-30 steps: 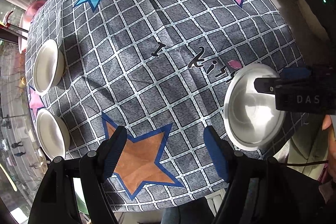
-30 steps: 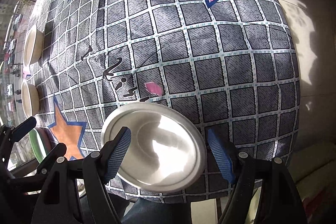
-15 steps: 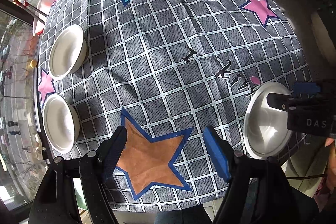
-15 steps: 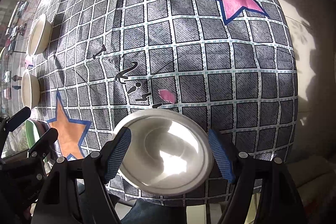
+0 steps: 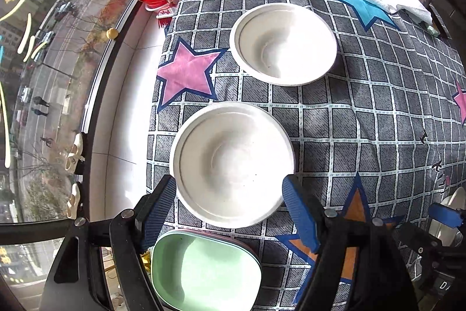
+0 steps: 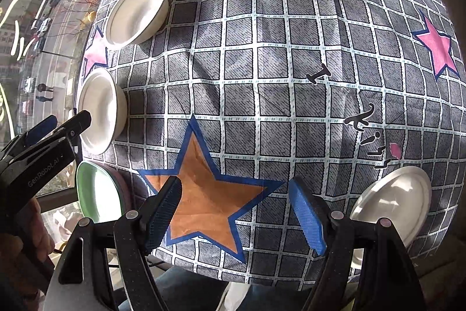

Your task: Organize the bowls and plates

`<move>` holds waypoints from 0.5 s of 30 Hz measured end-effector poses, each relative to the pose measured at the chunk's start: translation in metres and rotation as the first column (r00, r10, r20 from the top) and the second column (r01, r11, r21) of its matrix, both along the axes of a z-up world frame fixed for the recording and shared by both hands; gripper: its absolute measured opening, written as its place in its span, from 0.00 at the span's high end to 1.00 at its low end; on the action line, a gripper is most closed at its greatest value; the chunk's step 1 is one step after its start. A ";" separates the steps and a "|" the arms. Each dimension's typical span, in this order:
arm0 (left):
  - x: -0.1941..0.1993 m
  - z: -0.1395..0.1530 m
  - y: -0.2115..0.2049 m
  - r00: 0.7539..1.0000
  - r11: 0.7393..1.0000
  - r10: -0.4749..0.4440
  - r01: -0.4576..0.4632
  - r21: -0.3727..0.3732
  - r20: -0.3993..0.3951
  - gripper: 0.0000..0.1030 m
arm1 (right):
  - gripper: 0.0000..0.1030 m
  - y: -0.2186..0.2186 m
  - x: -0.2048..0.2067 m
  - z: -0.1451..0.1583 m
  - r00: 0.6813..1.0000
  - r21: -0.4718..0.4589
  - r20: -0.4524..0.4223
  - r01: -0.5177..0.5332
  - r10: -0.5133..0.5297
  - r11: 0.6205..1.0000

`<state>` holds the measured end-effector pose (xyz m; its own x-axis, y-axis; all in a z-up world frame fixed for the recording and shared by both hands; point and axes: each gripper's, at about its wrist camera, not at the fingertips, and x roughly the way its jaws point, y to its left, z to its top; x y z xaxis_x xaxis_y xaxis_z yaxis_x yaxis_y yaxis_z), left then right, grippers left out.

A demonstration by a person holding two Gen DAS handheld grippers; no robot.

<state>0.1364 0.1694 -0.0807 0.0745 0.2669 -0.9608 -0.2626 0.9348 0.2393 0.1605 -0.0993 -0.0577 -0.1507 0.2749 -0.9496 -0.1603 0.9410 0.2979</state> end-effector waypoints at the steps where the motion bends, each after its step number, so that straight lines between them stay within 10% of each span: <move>1: 0.000 -0.004 0.015 1.000 1.000 0.030 -0.030 0.005 -0.006 0.24 | 0.25 0.018 0.003 -0.004 1.000 0.016 -0.004 -0.011 0.011 1.000; 15: 0.009 -0.064 0.088 0.994 0.997 0.071 -0.071 -0.004 -0.089 0.24 | 0.26 0.165 0.033 -0.055 0.994 0.017 -0.021 -0.110 0.110 0.994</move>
